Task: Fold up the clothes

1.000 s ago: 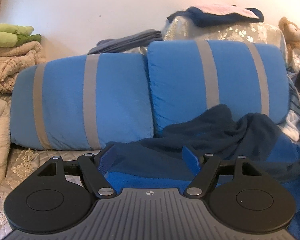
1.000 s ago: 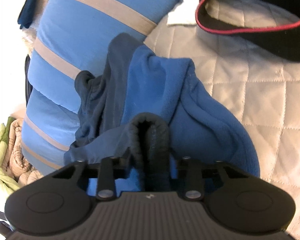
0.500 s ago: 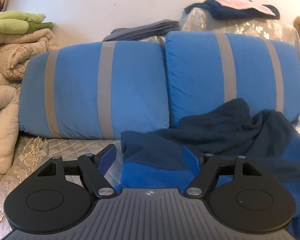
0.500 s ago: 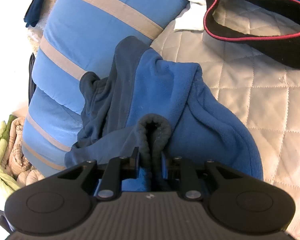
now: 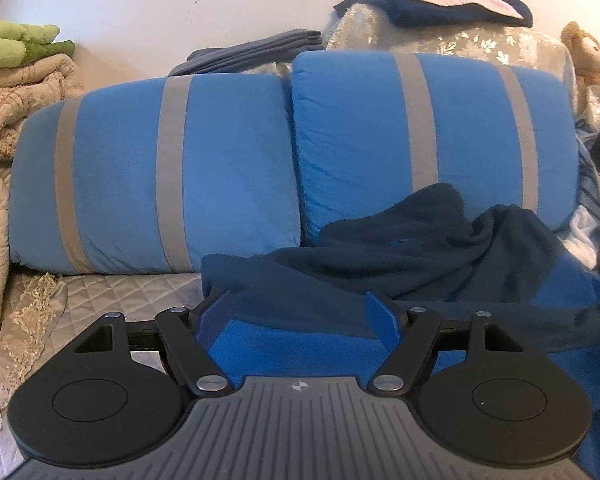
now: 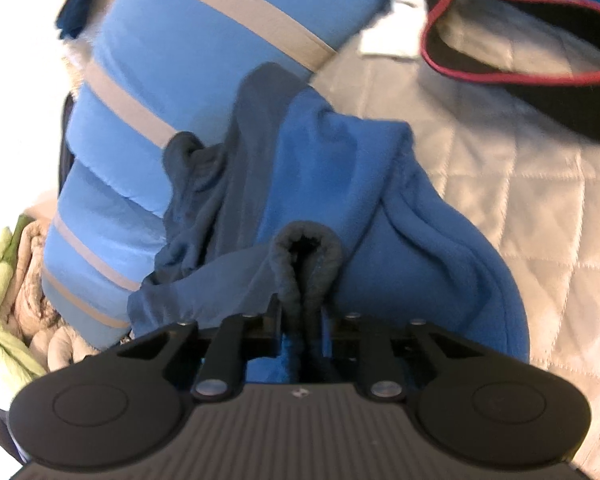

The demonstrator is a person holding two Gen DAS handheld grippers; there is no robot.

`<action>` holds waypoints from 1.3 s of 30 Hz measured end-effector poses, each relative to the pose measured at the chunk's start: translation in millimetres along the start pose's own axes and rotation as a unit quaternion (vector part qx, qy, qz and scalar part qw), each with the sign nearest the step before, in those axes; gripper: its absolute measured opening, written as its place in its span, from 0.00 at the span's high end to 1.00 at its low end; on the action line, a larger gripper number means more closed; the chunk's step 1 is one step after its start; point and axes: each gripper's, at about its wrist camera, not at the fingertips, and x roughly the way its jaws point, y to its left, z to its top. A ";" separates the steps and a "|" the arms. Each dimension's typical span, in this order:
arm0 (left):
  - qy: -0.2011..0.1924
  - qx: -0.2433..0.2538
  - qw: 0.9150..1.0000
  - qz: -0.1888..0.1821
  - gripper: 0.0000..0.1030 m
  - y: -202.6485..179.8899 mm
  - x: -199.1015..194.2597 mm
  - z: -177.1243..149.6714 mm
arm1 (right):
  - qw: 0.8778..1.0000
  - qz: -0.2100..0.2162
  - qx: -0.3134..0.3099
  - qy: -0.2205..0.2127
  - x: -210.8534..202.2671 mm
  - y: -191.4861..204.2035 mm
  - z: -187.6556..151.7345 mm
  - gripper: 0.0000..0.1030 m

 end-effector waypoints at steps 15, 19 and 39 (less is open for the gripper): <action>0.070 -0.043 0.986 0.143 0.32 98.0 43.9 -8.1 | 0.997 0.051 0.045 -0.039 -20.3 -9.9 7.1 0.82; 0.140 -0.012 0.977 0.159 0.32 116.5 55.4 -25.3 | 0.996 0.048 0.064 -0.025 -16.6 -19.3 9.0 0.82; 0.218 -0.193 0.955 -0.048 0.32 158.0 104.9 -73.4 | 0.994 0.059 0.082 -0.032 -16.3 -25.2 10.6 0.82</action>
